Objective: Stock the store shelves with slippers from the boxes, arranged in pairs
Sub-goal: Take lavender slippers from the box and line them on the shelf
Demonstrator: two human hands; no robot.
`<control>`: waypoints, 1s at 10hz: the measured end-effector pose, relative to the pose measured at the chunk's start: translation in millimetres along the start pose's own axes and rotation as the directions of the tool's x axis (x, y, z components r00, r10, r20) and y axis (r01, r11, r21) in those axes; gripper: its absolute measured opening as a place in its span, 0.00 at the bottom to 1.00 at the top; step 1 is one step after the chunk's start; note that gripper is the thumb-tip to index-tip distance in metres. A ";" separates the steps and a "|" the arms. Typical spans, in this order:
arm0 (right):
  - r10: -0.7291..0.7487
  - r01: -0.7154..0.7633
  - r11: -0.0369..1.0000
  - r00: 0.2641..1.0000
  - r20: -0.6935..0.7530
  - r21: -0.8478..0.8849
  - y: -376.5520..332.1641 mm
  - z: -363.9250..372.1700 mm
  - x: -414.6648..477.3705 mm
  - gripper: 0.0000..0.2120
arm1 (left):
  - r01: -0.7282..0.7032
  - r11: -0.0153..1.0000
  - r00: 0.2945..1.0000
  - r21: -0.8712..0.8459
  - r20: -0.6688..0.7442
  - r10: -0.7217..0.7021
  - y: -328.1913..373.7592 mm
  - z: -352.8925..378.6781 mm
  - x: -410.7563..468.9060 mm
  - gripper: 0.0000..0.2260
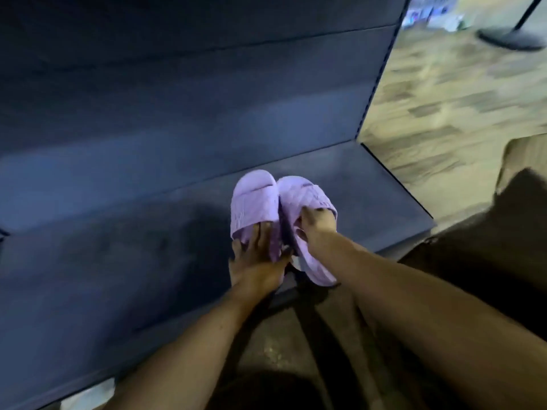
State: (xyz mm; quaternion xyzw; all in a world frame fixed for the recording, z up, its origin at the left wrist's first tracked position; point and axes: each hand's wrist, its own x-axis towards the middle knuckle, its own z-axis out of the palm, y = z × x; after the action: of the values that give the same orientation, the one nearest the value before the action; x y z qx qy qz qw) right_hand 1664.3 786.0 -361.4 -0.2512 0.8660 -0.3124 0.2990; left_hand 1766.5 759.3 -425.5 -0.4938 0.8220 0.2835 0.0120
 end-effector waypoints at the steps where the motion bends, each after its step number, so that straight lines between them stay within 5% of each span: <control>1: 0.067 -0.050 0.942 0.997 -0.039 0.332 39.4 7.5 63.1 0.10 | -0.066 0.998 0.994 -0.020 -0.090 0.064 20.4 17.5 39.5 0.18; 3: -0.151 0.183 0.977 0.957 -0.249 0.109 82.0 16.8 58.0 0.08 | -0.202 0.962 0.972 0.181 -0.086 0.221 0.2 44.0 43.2 0.27; 4: -0.386 0.368 0.921 0.905 -0.179 -0.128 97.7 28.4 48.4 0.10 | -0.291 0.952 0.953 0.090 -0.060 0.297 -18.6 38.3 45.3 0.30; 5: -0.385 0.366 0.896 0.922 -0.029 -0.251 91.3 9.1 49.6 0.21 | -0.484 0.848 0.872 0.218 0.034 0.489 -41.7 38.1 43.4 0.41; 6: -0.457 0.431 0.742 0.886 0.083 -0.514 105.3 4.6 51.0 0.42 | -0.523 0.825 0.850 0.216 0.060 0.523 -52.2 41.4 45.0 0.42; 8: -0.226 0.185 0.771 0.974 0.009 -0.610 104.8 -7.5 92.0 0.21 | -0.516 0.855 0.853 0.052 -0.059 0.519 -4.4 55.8 66.5 0.34; 10: -0.101 -0.024 0.848 0.973 -0.206 -0.529 114.6 -28.8 123.7 0.27 | -0.584 0.810 0.798 -0.050 -0.219 0.562 42.1 73.6 102.6 0.30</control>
State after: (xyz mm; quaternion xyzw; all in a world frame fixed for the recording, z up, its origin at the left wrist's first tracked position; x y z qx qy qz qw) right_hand 1530.4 798.1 -467.2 -0.3037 0.9414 -0.0950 0.1118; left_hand 1660.3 726.7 -498.8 -0.2467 0.9122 0.2712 -0.1831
